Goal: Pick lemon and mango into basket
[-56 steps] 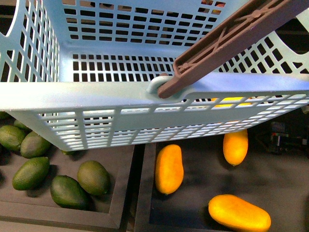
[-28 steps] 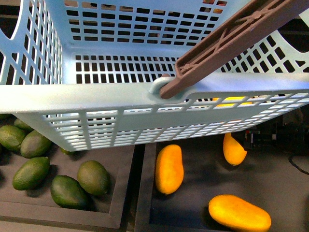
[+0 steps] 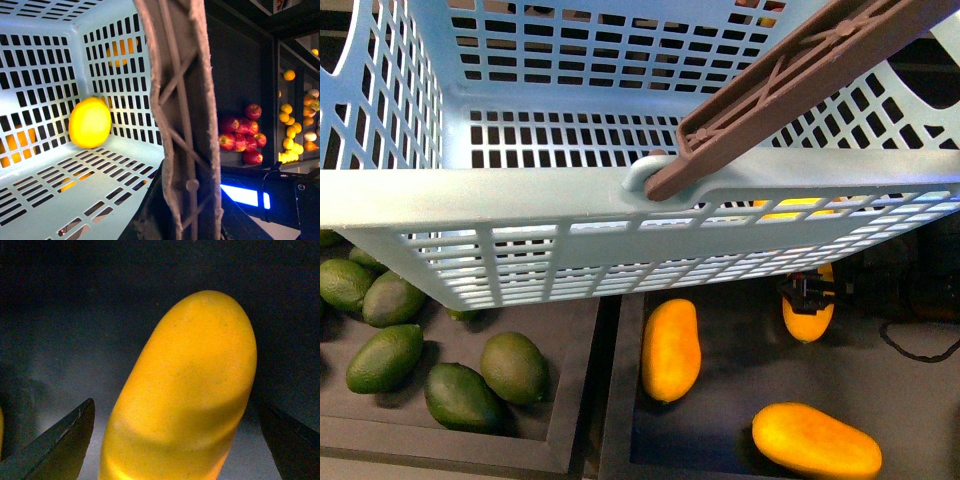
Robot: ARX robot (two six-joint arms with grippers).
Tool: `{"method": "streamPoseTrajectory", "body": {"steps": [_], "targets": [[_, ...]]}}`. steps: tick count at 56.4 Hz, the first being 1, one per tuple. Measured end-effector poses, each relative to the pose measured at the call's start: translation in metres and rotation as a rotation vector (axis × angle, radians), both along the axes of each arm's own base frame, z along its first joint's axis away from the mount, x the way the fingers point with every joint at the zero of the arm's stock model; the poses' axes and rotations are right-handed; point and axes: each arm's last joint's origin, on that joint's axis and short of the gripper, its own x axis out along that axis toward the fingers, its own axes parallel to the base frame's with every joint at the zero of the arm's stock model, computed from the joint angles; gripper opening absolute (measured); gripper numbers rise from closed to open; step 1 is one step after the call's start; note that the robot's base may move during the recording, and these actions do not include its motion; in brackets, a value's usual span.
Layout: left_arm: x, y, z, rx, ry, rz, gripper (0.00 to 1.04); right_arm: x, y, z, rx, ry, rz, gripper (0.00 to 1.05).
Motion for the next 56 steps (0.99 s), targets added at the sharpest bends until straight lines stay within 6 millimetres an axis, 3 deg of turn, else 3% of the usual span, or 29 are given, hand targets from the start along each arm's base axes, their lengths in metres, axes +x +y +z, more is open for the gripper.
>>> {"method": "streamPoseTrajectory", "body": {"steps": [11, 19, 29, 33, 37, 46, 56], "targets": [[0.000, 0.000, 0.000, 0.000, 0.000, 0.000, 0.07, -0.004, -0.004, -0.002, 0.007, 0.020, -0.048, 0.60], [0.000, 0.000, 0.000, -0.001, 0.001, -0.002, 0.07, -0.017, -0.028, 0.013, 0.016, 0.011, -0.144, 0.57], [0.000, 0.000, 0.000, -0.001, 0.001, -0.002, 0.07, -0.034, -0.091, 0.078, -0.005, -0.120, -0.334, 0.56], [0.000, 0.000, 0.000, -0.001, 0.001, -0.002, 0.07, -0.044, -0.115, 0.119, -0.005, -0.201, -0.397, 0.56], [0.000, 0.000, 0.000, -0.001, 0.001, -0.002, 0.07, -0.050, -0.126, 0.161, -0.007, -0.288, -0.416, 0.56], [0.000, 0.000, 0.000, -0.002, 0.002, -0.003, 0.07, -0.058, -0.111, 0.249, -0.010, -0.487, -0.349, 0.56], [0.000, 0.000, 0.000, -0.002, 0.001, -0.003, 0.07, -0.057, -0.075, 0.303, 0.003, -0.637, -0.261, 0.56]]}}
